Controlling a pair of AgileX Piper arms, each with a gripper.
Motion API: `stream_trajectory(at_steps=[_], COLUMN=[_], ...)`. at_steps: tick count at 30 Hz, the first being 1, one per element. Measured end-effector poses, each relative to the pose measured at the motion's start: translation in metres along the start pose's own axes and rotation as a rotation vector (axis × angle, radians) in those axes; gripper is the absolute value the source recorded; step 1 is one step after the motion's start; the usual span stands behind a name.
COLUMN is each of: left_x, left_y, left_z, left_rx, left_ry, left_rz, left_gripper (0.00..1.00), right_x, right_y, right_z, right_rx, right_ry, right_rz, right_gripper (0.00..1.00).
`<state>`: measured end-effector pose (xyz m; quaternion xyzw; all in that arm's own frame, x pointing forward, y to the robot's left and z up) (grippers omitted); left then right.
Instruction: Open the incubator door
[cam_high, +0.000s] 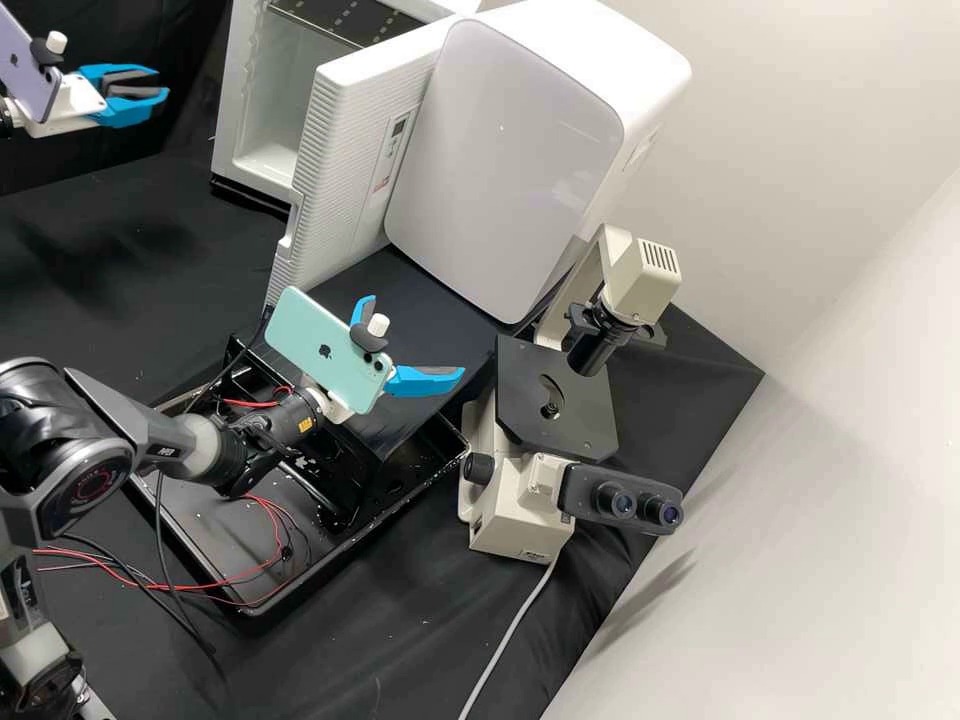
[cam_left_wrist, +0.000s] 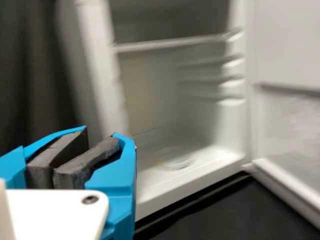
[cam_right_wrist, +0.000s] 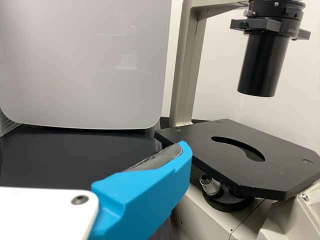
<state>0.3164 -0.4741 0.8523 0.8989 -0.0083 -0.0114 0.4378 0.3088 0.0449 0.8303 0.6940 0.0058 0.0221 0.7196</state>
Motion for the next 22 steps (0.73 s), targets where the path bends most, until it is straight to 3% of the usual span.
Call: stream_trajectory(at_steps=[3,11,15,17,22], left_x=[-0.004,-0.009,-0.012,-0.014,-0.015], left_y=[-0.006,-0.014,-0.01,-0.008,-0.004], left_z=[-0.01,-0.006,-0.001,0.0,0.001], left_rx=[-0.026,0.052,0.059,0.036,-0.014], left_ry=[0.075,0.144,0.126,0.106,0.086], left_rz=[-0.024,-0.032,0.064,0.116,0.167], left_gripper=[1.0,1.0,1.0,1.0,1.0], right_x=[0.0,0.0,0.0,0.0,0.0], right_y=[0.0,0.0,0.0,0.0,0.0], right_z=[0.0,0.0,0.0,0.0,0.0], right_rx=[0.0,0.0,0.0,0.0,0.0], right_ry=[0.0,0.0,0.0,0.0,0.0], right_rz=[0.0,0.0,0.0,0.0,0.0], right_gripper=[1.0,1.0,1.0,1.0,1.0])
